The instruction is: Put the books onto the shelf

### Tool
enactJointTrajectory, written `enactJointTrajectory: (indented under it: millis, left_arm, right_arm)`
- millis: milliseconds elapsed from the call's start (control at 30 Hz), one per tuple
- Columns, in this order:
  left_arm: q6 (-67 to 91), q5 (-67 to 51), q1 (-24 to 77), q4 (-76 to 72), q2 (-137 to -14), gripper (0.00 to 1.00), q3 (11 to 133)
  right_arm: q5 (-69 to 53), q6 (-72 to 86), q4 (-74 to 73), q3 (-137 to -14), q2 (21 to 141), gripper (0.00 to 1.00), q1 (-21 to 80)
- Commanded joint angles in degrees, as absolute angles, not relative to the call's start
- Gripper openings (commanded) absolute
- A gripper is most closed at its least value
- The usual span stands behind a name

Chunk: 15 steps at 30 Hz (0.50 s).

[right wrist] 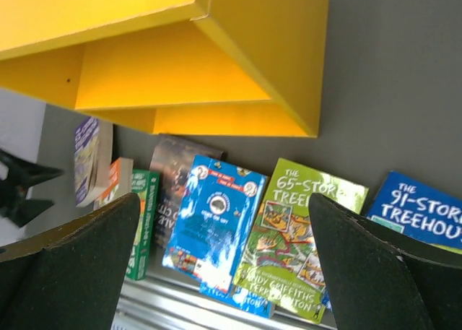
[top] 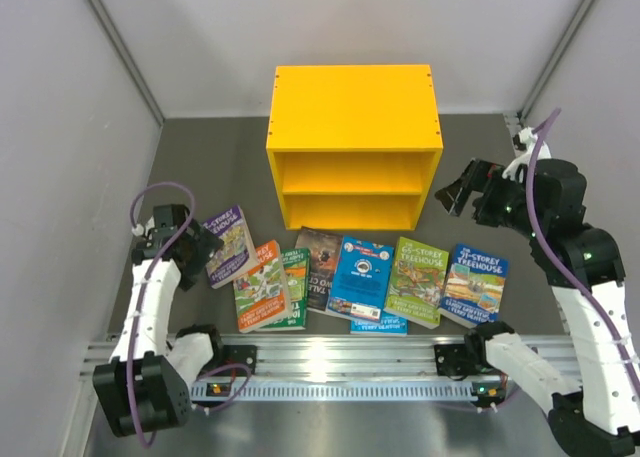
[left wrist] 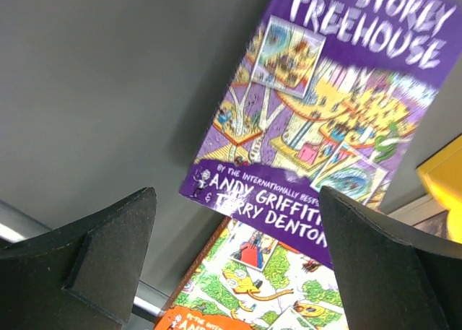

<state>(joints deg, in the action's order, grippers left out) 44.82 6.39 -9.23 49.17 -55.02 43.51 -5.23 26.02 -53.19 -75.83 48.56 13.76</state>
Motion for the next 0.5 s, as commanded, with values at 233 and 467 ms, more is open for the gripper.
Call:
enactJointTrajectory:
  millis: [233, 467]
  left_arm:
    - [46.4, -2.11, -9.84, 38.06, -58.53, 0.99, 35.34]
    - [49.92, -0.62, -9.84, 32.97, -60.37, 0.99, 29.89]
  right_arm:
    - [-12.22, 23.91, -58.26, -77.96, 49.3, 1.0, 14.24]
    - [-12.66, 24.08, -58.1, -78.31, 51.32, 1.0, 14.68]
